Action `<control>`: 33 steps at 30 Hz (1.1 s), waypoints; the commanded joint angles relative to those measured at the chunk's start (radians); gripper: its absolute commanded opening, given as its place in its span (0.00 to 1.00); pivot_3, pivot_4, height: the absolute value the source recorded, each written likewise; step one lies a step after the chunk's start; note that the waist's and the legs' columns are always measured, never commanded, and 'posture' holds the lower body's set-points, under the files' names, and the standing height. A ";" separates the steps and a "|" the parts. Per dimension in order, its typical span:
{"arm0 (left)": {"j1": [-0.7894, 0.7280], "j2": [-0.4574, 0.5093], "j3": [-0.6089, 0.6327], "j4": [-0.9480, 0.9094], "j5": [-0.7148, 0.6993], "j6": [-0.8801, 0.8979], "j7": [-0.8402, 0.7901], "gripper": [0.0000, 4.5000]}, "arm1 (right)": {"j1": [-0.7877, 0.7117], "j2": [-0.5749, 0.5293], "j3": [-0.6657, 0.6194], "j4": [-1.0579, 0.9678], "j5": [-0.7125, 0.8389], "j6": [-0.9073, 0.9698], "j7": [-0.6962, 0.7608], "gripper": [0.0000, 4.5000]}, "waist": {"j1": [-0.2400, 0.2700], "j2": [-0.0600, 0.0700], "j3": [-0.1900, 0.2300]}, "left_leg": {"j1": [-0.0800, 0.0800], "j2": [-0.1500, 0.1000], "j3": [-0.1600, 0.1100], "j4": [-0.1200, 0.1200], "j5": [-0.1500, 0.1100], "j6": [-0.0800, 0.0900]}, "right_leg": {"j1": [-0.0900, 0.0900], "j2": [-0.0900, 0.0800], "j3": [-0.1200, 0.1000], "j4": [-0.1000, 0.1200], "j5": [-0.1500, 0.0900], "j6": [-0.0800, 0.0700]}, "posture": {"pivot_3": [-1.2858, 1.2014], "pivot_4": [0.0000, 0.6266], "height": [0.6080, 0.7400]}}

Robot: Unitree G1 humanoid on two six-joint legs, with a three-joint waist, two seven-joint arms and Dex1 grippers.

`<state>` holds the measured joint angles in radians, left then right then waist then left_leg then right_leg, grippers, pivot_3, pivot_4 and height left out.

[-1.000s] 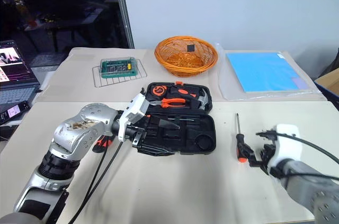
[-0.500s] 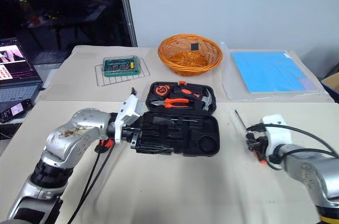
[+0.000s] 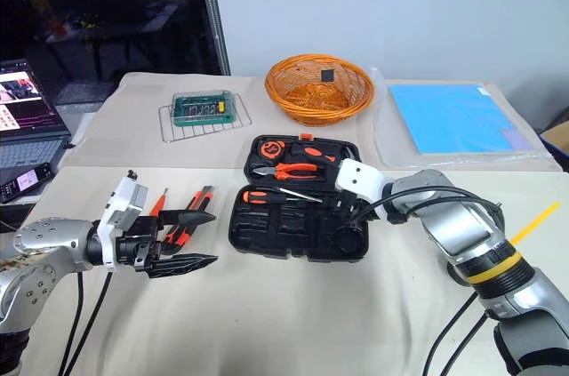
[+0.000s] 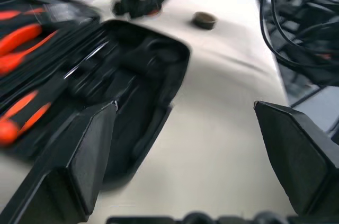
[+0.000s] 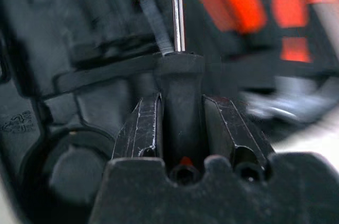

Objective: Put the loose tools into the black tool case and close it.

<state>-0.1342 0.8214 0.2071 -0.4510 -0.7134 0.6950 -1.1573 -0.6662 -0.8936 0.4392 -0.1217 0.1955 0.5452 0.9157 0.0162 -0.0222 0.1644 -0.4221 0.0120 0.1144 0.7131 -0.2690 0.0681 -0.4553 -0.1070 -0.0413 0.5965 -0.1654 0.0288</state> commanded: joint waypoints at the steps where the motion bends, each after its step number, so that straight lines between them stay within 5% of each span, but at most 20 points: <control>1: 0.061 0.019 0.066 -0.070 -0.025 -0.022 0.024 0.98 | -0.088 0.028 0.058 0.088 -0.100 -0.095 0.124 0.19 | -0.009 0.000 0.000 | -0.001 0.000 0.002 0.001 0.000 0.000 | -0.001 0.000 0.000 -0.002 0.002 0.003 | 0.52 0.24 1.00; 11: 0.092 0.014 0.061 -0.099 -0.025 -0.044 0.069 0.98 | -0.145 0.101 0.122 0.225 -0.243 -0.184 0.280 0.19 | -0.008 0.000 0.000 | 0.000 0.000 0.001 0.000 0.000 -0.001 | 0.000 0.001 -0.001 -0.001 0.002 0.002 | 0.52 0.24 1.00; 13: 0.089 0.015 0.053 -0.099 -0.023 -0.048 0.072 0.98 | -0.148 0.124 0.115 0.261 -0.242 -0.173 0.296 0.41 | -0.008 0.000 0.000 | 0.001 0.001 0.001 0.000 0.001 -0.002 | 0.000 0.001 -0.001 0.000 0.003 0.001 | 0.52 0.24 1.00; 18: 0.084 0.019 0.044 -0.088 -0.020 -0.058 0.075 0.98 | -0.125 0.143 0.020 0.241 -0.201 -0.215 0.294 0.76 | -0.007 -0.001 -0.001 | 0.002 0.001 0.000 0.000 0.001 -0.003 | 0.001 0.001 -0.002 0.001 0.003 0.001 | 0.52 0.24 1.00; 24: 0.063 0.018 0.023 -0.049 -0.008 -0.074 0.067 0.98 | -0.098 0.124 -0.163 0.217 -0.040 -0.198 0.366 0.76 | -0.011 -0.001 0.000 | 0.002 0.002 0.001 0.000 0.002 -0.003 | 0.000 0.002 -0.002 0.001 0.003 0.000 | 0.52 0.24 1.00; 29: 0.029 0.016 0.003 -0.002 0.003 -0.088 0.055 0.98 | -0.063 0.161 -0.305 0.171 0.112 -0.010 0.305 0.43 | -0.011 -0.001 -0.001 | 0.002 0.003 0.001 0.000 0.003 -0.004 | 0.000 0.003 -0.002 0.001 0.006 -0.002 | 0.52 0.24 1.00; 33: 0.023 0.014 -0.005 0.024 0.021 -0.112 0.050 0.98 | 0.074 0.283 -0.380 0.053 0.070 -0.034 0.048 0.14 | -0.011 -0.001 -0.001 | 0.003 0.004 0.001 0.000 0.002 -0.004 | 0.000 0.005 -0.001 0.003 0.006 -0.004 | 0.52 0.24 1.00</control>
<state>-0.1034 0.8285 0.1999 -0.4218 -0.7011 0.6102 -1.0992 -0.6337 -0.6457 0.0998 0.0018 0.2778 0.5309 1.0802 0.0051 -0.0232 0.1636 -0.4192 0.0162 0.1151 0.7127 -0.2662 0.0635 -0.4555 -0.1020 -0.0423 0.6002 -0.1599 0.0250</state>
